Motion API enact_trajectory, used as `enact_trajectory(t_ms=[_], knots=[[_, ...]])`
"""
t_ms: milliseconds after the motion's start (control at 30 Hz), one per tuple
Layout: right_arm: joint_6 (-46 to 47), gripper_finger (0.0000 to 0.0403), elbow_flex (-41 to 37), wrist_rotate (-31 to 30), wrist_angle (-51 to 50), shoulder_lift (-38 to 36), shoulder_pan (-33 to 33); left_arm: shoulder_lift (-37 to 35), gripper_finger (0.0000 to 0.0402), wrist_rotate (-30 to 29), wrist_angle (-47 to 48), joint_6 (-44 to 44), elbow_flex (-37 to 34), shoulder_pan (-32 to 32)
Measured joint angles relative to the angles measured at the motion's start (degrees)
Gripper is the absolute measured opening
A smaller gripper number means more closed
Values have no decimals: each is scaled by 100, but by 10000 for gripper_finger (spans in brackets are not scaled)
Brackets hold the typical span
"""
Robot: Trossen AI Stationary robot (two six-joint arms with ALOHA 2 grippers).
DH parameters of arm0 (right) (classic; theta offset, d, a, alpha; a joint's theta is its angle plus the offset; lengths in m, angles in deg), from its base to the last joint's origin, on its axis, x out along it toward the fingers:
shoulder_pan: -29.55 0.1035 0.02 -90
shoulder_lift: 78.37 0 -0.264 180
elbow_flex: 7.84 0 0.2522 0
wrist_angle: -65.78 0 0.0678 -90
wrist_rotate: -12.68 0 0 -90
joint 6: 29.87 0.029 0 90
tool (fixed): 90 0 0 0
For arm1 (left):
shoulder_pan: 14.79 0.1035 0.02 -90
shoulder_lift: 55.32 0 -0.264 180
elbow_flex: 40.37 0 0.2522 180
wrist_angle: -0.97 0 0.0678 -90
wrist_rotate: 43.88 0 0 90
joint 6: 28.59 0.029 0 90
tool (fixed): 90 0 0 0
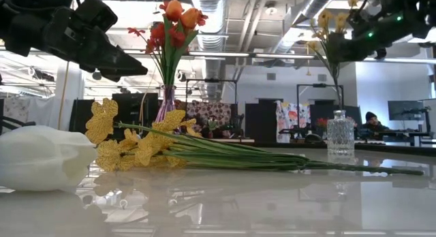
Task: Sort flowers into vase by color
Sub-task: Put the top yellow flowers into the transparent vase
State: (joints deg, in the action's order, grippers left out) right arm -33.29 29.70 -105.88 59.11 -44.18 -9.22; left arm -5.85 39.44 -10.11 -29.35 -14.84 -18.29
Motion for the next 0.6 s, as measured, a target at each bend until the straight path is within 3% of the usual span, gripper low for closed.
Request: enact_trajectory(t_ms=[300, 600], knots=[[180, 37, -369, 19, 223, 62, 66, 1, 139, 1, 4, 37, 0, 0], [144, 66, -354, 319, -656, 66, 274, 0, 139, 1, 90, 55, 0, 0]])
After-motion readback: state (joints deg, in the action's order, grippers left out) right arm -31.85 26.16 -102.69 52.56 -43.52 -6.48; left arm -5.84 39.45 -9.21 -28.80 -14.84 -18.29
